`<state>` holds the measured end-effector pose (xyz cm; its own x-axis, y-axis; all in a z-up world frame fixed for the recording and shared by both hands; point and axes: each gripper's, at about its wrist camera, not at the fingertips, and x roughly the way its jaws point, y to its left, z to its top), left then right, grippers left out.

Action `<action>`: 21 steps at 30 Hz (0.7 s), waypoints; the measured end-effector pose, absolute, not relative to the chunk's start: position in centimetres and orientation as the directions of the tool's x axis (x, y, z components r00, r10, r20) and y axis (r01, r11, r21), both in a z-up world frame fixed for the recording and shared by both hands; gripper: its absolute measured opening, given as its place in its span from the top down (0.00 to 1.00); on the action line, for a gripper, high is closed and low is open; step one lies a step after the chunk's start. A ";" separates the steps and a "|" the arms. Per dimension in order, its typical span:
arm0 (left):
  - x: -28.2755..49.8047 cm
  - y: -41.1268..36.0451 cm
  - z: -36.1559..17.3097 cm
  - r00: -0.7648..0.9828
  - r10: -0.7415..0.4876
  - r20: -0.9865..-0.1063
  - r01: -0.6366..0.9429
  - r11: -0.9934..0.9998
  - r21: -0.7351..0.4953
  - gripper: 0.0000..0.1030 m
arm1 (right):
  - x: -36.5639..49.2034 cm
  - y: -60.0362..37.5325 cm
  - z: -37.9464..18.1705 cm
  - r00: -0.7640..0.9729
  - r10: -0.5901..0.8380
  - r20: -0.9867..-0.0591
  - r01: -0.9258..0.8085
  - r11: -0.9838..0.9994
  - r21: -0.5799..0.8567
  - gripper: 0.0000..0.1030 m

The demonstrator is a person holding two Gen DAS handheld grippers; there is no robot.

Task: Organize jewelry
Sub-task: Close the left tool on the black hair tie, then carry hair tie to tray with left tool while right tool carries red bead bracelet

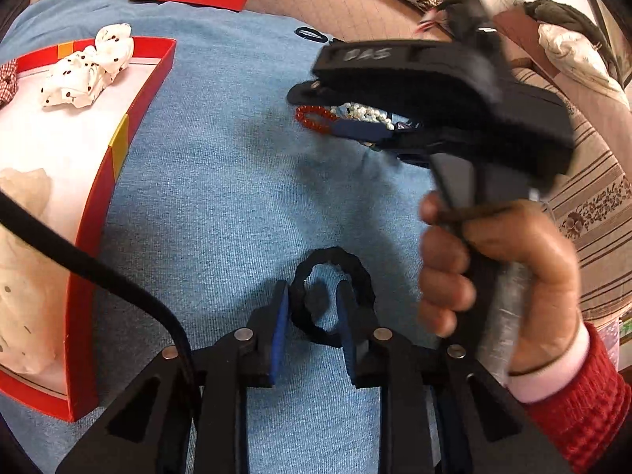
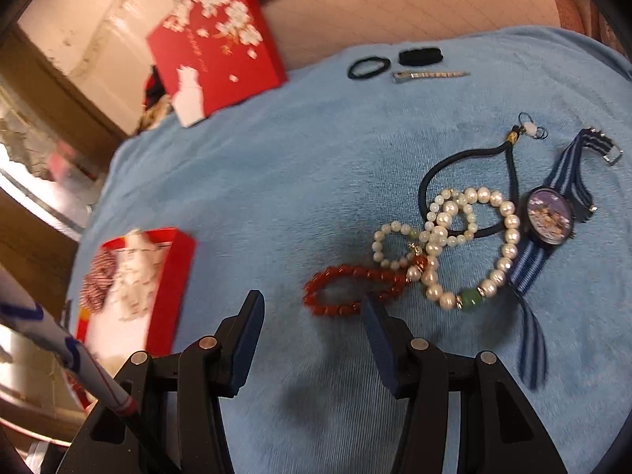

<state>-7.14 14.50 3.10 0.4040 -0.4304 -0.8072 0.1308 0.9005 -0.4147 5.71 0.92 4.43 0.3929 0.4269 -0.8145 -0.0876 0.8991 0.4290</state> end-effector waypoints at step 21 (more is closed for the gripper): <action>-10.0 18.3 8.7 0.509 -0.435 -0.743 0.050 0.876 -0.479 0.94 | 2.3 -2.3 10.6 0.459 0.475 -0.751 -0.101 0.867 0.487 0.99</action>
<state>-10.03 18.32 8.66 0.5091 -0.4349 -0.7427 0.0503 0.8765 -0.4788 2.29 -2.31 10.58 0.4594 0.4748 -0.7507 -0.1005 0.8675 0.4872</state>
